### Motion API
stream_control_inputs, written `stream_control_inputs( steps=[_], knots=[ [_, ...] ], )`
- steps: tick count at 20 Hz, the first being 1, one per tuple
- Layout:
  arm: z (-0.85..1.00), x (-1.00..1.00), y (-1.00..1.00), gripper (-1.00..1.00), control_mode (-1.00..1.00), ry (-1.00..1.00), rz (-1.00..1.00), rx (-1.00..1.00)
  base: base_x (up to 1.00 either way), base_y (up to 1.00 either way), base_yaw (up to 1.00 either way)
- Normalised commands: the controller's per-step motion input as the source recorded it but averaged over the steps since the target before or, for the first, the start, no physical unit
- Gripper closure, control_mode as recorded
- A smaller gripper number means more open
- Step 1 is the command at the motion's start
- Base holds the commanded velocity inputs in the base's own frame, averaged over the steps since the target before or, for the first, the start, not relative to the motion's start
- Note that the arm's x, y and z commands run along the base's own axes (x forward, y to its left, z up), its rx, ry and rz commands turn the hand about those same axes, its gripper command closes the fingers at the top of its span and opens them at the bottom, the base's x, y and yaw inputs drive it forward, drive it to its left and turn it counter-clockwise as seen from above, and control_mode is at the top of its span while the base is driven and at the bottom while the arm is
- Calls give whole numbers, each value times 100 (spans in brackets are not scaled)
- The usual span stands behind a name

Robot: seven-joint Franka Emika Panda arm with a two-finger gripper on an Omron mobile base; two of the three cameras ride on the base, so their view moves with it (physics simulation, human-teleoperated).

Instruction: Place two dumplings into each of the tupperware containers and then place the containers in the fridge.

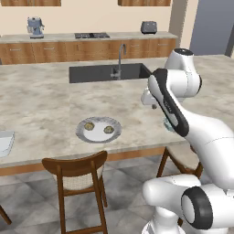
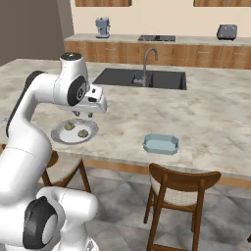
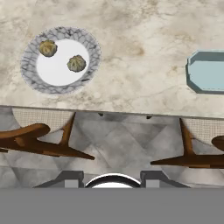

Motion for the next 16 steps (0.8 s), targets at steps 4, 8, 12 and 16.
stream_control_inputs(
  steps=[4,8,12,16],
  knots=[
    [-33,12,29,-100,-100,0,0,0,0,0,0],
    [-53,39,81,-100,-100,1,11,0,0,0,0],
    [-41,47,40,-100,-100,0,5,0,0,0,0],
    [-28,49,33,-100,-100,4,4,0,0,0,0]
  ],
)
